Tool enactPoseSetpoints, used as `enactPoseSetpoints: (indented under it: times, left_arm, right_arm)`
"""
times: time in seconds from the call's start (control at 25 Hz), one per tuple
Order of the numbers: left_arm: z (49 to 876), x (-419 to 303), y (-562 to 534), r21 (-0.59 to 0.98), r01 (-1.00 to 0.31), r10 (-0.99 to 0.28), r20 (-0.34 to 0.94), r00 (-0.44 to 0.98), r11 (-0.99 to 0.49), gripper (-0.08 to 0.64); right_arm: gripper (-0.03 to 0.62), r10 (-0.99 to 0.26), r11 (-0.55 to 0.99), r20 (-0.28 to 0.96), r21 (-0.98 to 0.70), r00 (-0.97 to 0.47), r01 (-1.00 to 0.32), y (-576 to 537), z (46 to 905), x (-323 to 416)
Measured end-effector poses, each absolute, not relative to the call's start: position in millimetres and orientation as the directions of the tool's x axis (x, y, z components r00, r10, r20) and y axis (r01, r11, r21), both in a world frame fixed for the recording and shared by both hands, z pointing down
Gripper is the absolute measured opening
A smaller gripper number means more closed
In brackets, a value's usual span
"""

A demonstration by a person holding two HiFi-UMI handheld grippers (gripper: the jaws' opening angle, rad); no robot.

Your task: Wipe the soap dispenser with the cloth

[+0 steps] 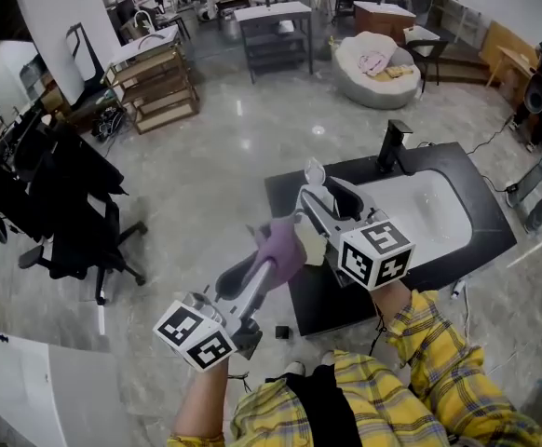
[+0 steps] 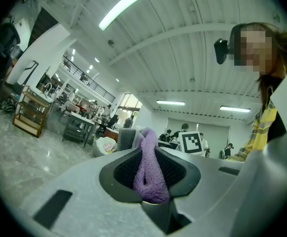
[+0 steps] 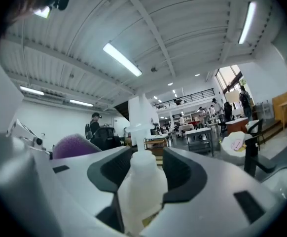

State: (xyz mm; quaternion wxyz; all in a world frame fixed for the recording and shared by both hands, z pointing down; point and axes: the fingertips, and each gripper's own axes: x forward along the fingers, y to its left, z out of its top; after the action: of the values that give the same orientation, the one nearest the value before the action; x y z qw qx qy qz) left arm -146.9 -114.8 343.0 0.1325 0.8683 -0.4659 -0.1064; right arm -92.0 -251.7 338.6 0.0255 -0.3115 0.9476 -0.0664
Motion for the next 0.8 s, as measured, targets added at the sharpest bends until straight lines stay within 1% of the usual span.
enactPoseSetpoints:
  times: [0.08,0.16,0.44,0.52,0.64,0.8]
  left_arm:
    - [340,-143,-118,0.302,-0.776,-0.823,-0.057,0.565,-0.554,0.066]
    - [337,-138,-123,0.274,-0.772,-0.810,-0.051,0.584,-0.574,0.066]
    - [346,-112,-160,0.129,-0.790,-0.795,0.026,0.606,-0.599,0.066]
    - [356,-103,-167,0.148,-0.780,-0.784,0.044,0.619,-0.608,0.066]
    - [368,-94,-170,0.215,-0.751,-0.764,0.036,0.645,-0.624,0.066]
    - [385,-86,-169,0.249,-0.721,-0.738,0.037,0.674,-0.646,0.066]
  right_arm:
    - [0.179,-0.588,0.803,-0.065,-0.168,-0.806,-0.572,-246,333,-75]
    - [0.179,-0.595,0.800,-0.094,-0.166,-0.798,-0.577,-240,334,-58]
    - [0.175,-0.652,0.749,-0.090,-0.232,-0.753,-0.620,-236,347,-8]
    - [0.172,-0.658,0.743,-0.090,-0.237,-0.748,-0.626,-233,347,3]
    - [0.167,-0.665,0.738,-0.089,-0.235,-0.742,-0.633,-229,346,19]
    - [0.144,-0.677,0.725,-0.080,-0.245,-0.732,-0.644,-227,349,31]
